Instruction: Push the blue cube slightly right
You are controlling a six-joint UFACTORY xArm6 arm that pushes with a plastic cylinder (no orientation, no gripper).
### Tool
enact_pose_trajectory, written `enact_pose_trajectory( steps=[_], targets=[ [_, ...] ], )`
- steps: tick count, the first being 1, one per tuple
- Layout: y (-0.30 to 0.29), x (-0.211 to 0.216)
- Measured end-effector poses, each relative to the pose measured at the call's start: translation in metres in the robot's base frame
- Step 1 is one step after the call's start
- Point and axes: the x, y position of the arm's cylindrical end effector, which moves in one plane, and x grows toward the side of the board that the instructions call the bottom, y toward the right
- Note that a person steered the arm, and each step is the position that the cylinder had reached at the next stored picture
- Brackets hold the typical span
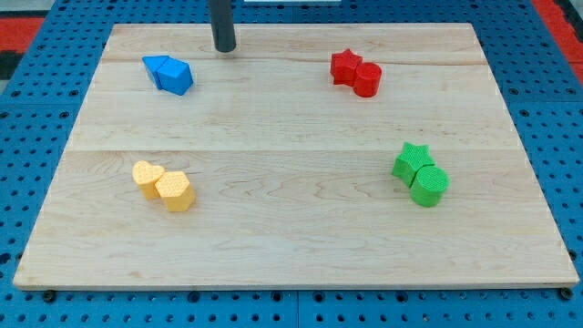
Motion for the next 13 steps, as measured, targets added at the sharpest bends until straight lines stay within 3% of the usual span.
enact_pose_trajectory(
  steps=[2,3,5,6,7,10,13],
  targets=[
    [0.051,0.046],
    [0.045,0.088],
    [-0.097,0.099],
    [-0.139,0.083],
    [-0.134,0.047],
    [-0.117,0.070],
    [-0.058,0.056]
  ],
)
